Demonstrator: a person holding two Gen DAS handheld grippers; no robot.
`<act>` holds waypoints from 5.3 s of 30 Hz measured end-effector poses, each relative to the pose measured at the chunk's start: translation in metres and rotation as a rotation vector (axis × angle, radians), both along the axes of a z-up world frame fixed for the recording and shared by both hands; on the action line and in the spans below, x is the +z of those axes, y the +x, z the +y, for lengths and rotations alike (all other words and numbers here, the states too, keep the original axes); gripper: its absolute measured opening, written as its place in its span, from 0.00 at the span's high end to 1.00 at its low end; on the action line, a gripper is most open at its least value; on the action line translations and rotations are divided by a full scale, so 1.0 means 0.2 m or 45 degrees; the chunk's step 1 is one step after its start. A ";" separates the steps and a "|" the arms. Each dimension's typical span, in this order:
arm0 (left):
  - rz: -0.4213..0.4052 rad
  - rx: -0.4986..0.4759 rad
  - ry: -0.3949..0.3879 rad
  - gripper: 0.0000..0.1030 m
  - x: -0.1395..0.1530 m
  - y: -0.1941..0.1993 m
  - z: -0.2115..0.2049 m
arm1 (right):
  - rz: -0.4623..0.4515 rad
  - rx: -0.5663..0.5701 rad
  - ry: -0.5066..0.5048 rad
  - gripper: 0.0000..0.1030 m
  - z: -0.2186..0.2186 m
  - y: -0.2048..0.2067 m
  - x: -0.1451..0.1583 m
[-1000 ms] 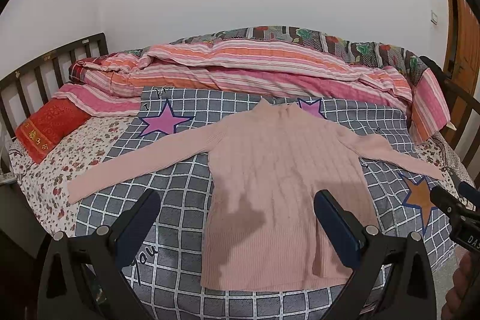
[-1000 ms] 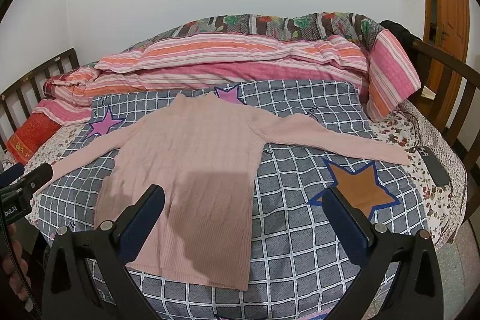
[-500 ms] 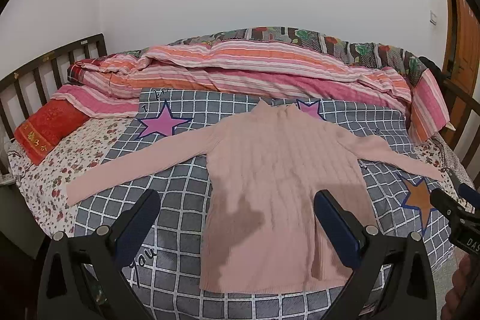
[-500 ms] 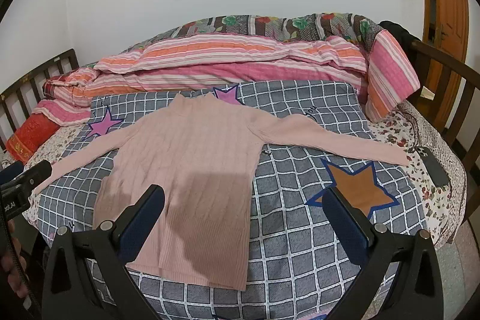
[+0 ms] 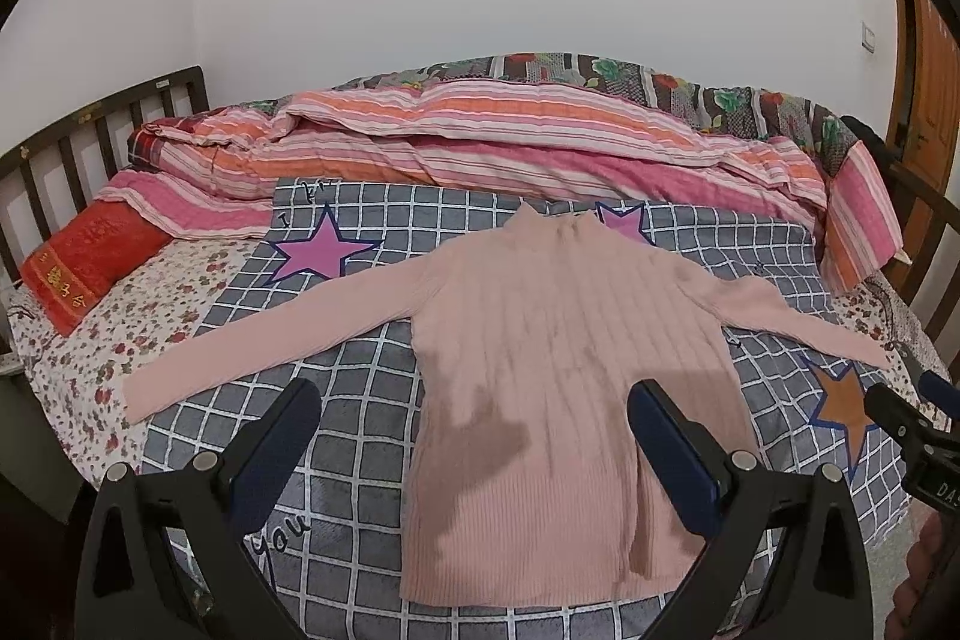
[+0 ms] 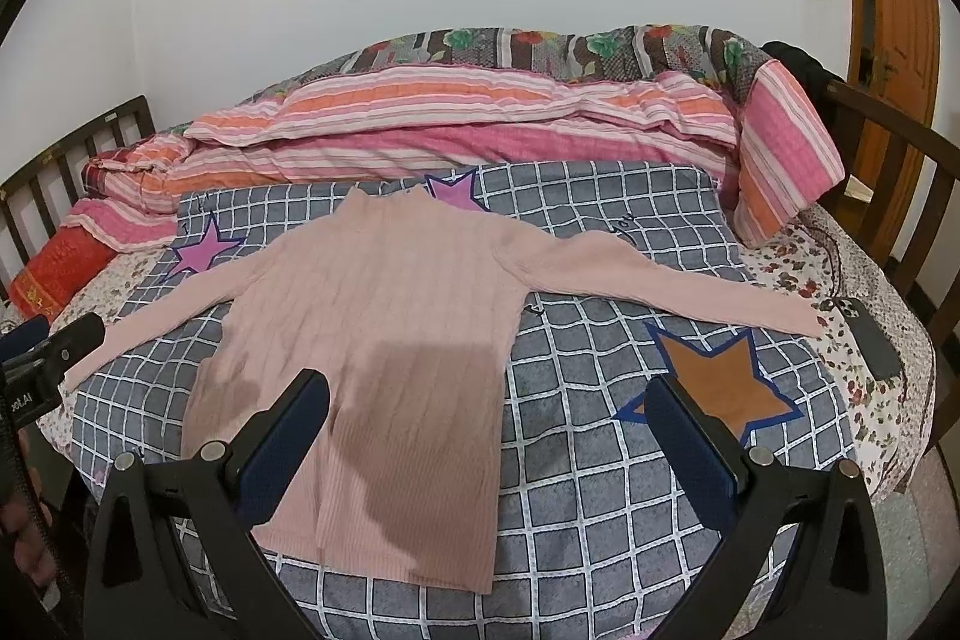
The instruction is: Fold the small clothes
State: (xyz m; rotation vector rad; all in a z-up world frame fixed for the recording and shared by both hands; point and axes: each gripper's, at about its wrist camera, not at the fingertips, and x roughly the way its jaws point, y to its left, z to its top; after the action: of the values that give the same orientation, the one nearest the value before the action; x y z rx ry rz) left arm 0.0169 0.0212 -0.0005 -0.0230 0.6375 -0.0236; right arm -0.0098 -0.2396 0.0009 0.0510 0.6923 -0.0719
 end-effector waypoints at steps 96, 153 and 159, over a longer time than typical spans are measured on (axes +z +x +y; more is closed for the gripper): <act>0.248 -0.142 -0.137 0.18 -0.84 0.87 0.19 | 0.174 0.069 0.259 0.53 -0.40 1.21 -0.73; 0.203 -0.173 -0.120 0.12 -0.88 0.87 0.17 | -0.045 -0.557 0.373 0.95 -1.76 0.67 -0.59; 0.177 -0.192 -0.215 0.11 -0.87 0.86 0.21 | -0.093 -0.413 0.219 0.95 -1.41 0.81 -0.29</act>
State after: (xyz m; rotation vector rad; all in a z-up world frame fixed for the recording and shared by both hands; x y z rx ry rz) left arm 0.1885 0.0636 -0.1740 -0.1404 0.7738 -0.2233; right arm 0.1520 -0.5208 -0.0579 0.3298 0.6108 -0.3200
